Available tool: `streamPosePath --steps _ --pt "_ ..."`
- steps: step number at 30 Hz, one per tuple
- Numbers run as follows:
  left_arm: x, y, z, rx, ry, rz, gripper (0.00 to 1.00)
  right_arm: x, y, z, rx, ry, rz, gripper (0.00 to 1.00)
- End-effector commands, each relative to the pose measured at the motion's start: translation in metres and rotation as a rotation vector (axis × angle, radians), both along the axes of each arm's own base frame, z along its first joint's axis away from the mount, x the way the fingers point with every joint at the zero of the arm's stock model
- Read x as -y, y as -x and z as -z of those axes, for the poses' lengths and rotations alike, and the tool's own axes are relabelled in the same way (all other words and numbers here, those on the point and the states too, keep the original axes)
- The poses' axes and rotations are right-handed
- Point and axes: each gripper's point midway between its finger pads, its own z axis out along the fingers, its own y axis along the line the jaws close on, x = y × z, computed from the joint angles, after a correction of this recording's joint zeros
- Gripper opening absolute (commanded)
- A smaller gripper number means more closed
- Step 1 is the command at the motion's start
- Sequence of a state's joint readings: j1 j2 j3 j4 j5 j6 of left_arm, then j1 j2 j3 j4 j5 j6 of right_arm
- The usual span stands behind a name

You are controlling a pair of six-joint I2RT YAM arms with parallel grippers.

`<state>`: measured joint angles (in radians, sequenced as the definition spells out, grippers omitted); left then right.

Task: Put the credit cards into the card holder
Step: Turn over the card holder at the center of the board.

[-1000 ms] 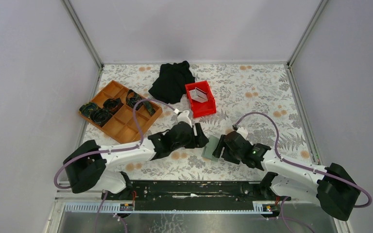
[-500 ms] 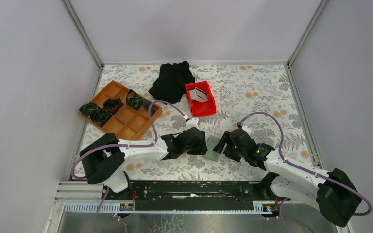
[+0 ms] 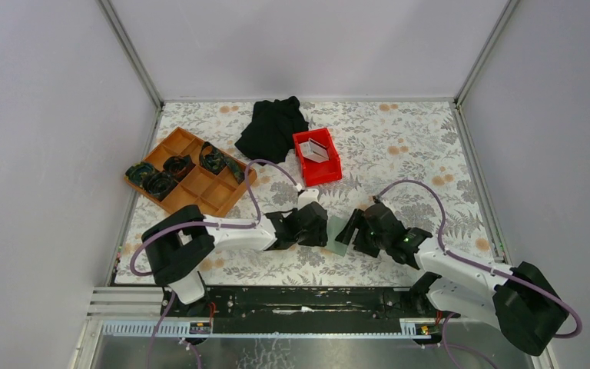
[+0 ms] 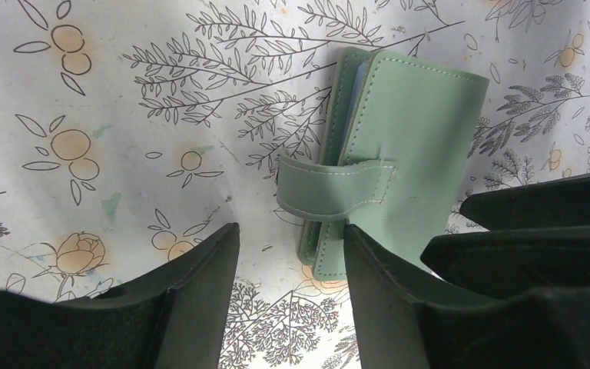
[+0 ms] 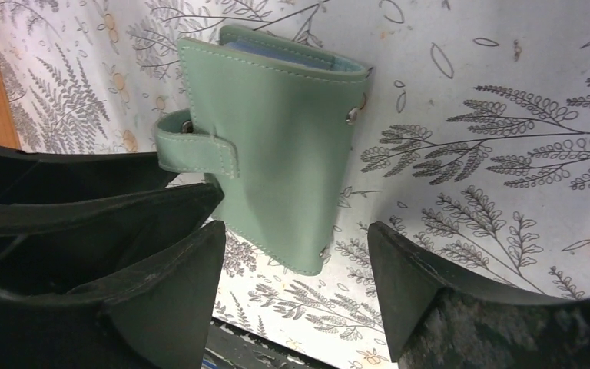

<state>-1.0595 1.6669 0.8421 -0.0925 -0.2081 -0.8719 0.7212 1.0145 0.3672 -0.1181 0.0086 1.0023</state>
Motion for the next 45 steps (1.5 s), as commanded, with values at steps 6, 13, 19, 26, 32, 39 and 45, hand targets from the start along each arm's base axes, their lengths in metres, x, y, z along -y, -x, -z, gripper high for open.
streamPosePath --steps 6,13,19,26,32,39,45 --pt "-0.022 0.004 0.022 -0.031 -0.158 -0.014 0.59 -0.001 -0.002 0.016 -0.019 -0.060 0.011 0.75" --pt "-0.036 0.011 0.034 -0.066 -0.227 -0.011 0.57 -0.004 0.006 0.036 -0.037 -0.120 0.016 0.76" --pt "-0.044 0.020 0.047 -0.105 -0.258 0.001 0.53 -0.010 0.010 0.043 -0.006 -0.205 0.001 0.74" --pt "-0.048 0.023 0.054 -0.122 -0.277 0.012 0.52 -0.025 0.004 0.038 0.017 -0.250 -0.056 0.53" --pt "-0.050 0.019 0.046 -0.104 -0.279 -0.006 0.54 -0.029 -0.007 0.030 0.041 -0.180 -0.102 0.04" --pt "-0.059 -0.009 -0.008 -0.023 -0.229 -0.124 0.69 -0.012 -0.044 -0.021 0.160 0.078 -0.142 0.00" --pt "-0.067 -0.021 -0.050 0.047 -0.149 -0.211 0.73 0.009 -0.069 -0.077 0.204 0.329 -0.179 0.00"
